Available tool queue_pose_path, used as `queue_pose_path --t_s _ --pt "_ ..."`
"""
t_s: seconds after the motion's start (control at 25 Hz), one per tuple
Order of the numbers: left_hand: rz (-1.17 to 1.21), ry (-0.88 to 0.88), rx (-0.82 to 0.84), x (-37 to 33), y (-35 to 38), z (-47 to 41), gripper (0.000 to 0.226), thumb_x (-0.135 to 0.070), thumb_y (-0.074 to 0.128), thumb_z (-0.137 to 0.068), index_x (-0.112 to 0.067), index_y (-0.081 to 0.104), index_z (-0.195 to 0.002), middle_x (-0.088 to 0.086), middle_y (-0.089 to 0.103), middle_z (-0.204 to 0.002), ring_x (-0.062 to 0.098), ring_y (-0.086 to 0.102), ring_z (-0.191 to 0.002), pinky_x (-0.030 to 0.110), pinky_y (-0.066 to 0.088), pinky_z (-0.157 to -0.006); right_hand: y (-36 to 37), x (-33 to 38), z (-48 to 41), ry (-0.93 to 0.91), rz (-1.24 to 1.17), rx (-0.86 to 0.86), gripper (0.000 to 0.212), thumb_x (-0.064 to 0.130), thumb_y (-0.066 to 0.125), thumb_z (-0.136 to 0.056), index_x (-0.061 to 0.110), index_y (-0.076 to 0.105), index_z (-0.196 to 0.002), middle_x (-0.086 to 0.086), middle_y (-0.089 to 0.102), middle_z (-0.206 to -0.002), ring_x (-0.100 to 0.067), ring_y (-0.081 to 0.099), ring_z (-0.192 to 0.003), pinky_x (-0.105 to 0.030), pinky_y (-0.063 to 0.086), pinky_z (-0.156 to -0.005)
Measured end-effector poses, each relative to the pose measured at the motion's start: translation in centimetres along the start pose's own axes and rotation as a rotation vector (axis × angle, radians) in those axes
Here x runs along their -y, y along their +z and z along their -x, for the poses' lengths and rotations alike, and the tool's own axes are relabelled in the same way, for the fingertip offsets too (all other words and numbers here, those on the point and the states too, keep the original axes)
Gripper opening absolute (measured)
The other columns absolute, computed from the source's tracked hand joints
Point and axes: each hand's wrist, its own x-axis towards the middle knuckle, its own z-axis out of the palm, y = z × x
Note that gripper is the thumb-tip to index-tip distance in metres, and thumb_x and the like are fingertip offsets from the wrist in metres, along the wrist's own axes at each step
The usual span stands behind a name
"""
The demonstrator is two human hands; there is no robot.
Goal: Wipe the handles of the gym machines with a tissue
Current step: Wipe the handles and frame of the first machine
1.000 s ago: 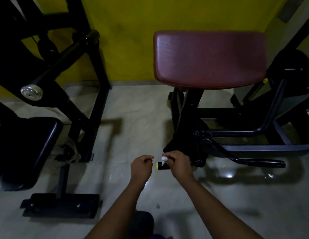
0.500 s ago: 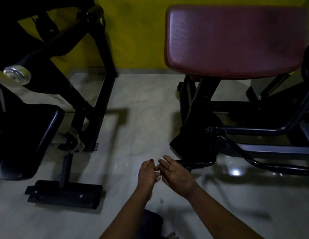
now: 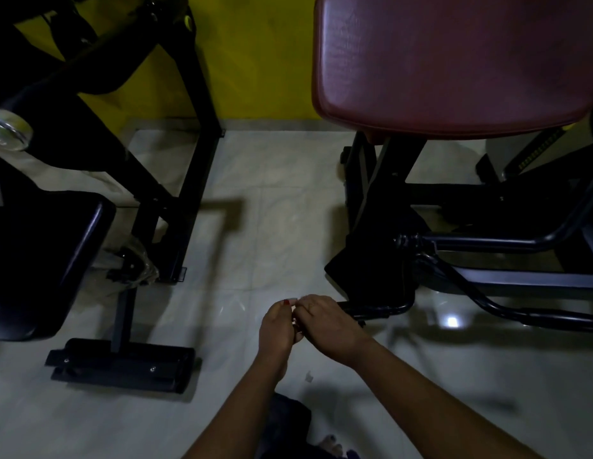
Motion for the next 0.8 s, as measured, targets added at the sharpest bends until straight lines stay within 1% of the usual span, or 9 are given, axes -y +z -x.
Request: queue_pose_path --t_s 0.12,0.24,0.32,0.44,0.52,0.6,0.68,0.72,0.8 --pt "0.058 -0.011 0.014 -0.5 0.1 0.3 0.025 -0.023 0.047 -0.100 -0.013 0.069 -0.097 0.009 0.073 -0.092 0.023 0.070 -0.086 0.038 0.056 -0.084 -0.2 0.5 1.1 0.109 -0.126 -0.181 0.032 0.012 0.043 -0.086 0.013 0.059 -0.113 -0.006 0.066 -0.112 -0.019 0.057 -0.109 -0.031 0.043 -0.097" --pt "0.013 0.028 0.072 -0.6 0.4 0.9 0.021 -0.019 0.053 -0.096 -0.018 0.074 -0.090 0.002 0.075 -0.085 0.021 0.071 -0.089 0.038 0.056 -0.086 -0.5 0.0 3.1 0.207 -0.082 -0.301 0.034 0.012 0.044 -0.090 0.016 0.058 -0.121 -0.003 0.064 -0.119 -0.022 0.054 -0.117 -0.033 0.042 -0.100" --pt "-0.070 0.137 0.051 -0.3 0.5 1.3 0.025 -0.018 0.054 -0.095 -0.029 0.075 -0.086 -0.007 0.075 -0.086 0.016 0.069 -0.092 0.038 0.056 -0.087 -0.5 0.6 4.0 0.296 -0.117 -0.345 0.036 0.013 0.044 -0.092 0.015 0.063 -0.122 -0.002 0.064 -0.119 -0.023 0.055 -0.116 -0.035 0.045 -0.100" --pt "-0.307 0.421 0.050 -0.1 0.5 1.8 0.037 -0.008 0.056 -0.092 -0.043 0.070 -0.097 -0.017 0.070 -0.102 -0.002 0.062 -0.098 0.017 0.049 -0.087 -1.9 2.5 4.0 0.515 -0.348 -0.459 0.025 0.015 0.050 -0.096 0.015 0.068 -0.112 0.005 0.067 -0.112 -0.010 0.056 -0.108 -0.017 0.041 -0.098" --pt "-0.403 0.593 0.100 -0.4 0.4 2.3 0.041 -0.005 0.062 -0.090 -0.041 0.064 -0.111 -0.022 0.063 -0.112 -0.014 0.055 -0.102 0.003 0.042 -0.085 -3.3 3.2 3.6 0.697 -0.609 -0.461 0.021 0.018 0.048 -0.100 0.021 0.067 -0.109 0.011 0.068 -0.108 -0.004 0.060 -0.103 -0.018 0.046 -0.092" --pt "-0.433 0.701 0.166 -0.8 0.1 2.4 0.039 -0.010 0.067 -0.088 -0.036 0.063 -0.117 -0.026 0.062 -0.114 -0.016 0.053 -0.105 0.008 0.046 -0.086 -4.4 3.4 3.2 0.799 -0.956 -0.442 0.024 0.018 0.043 -0.103 0.023 0.066 -0.104 0.009 0.070 -0.102 -0.008 0.065 -0.099 -0.025 0.051 -0.087" --pt "-0.459 0.670 0.219 -1.3 -0.3 2.5 0.028 -0.015 0.071 -0.086 -0.039 0.068 -0.101 -0.026 0.069 -0.097 -0.009 0.060 -0.094 0.020 0.052 -0.080 -5.3 3.4 2.6 0.884 -1.242 -0.532 0.026 0.014 0.040 -0.103 0.020 0.066 -0.103 0.001 0.072 -0.098 -0.015 0.067 -0.095 -0.028 0.052 -0.083" --pt "-0.469 0.625 0.219 -1.5 -0.6 2.5 0.022 -0.017 0.073 -0.085 -0.038 0.070 -0.092 -0.022 0.071 -0.088 -0.005 0.063 -0.085 0.023 0.053 -0.076 -5.6 3.3 2.5 0.923 -1.319 -0.598 0.026 0.015 0.040 -0.103 0.020 0.066 -0.106 -0.001 0.072 -0.099 -0.017 0.067 -0.094 -0.028 0.053 -0.082" --pt "-0.396 0.538 0.177 -1.6 -1.0 2.5 0.012 -0.018 0.073 -0.084 -0.029 0.073 -0.088 -0.009 0.073 -0.079 0.010 0.068 -0.075 0.029 0.055 -0.071 -5.8 3.0 2.8 0.949 -1.324 -0.669 0.023 0.018 0.045 -0.101 0.023 0.063 -0.113 0.001 0.070 -0.104 -0.014 0.067 -0.097 -0.028 0.053 -0.083"
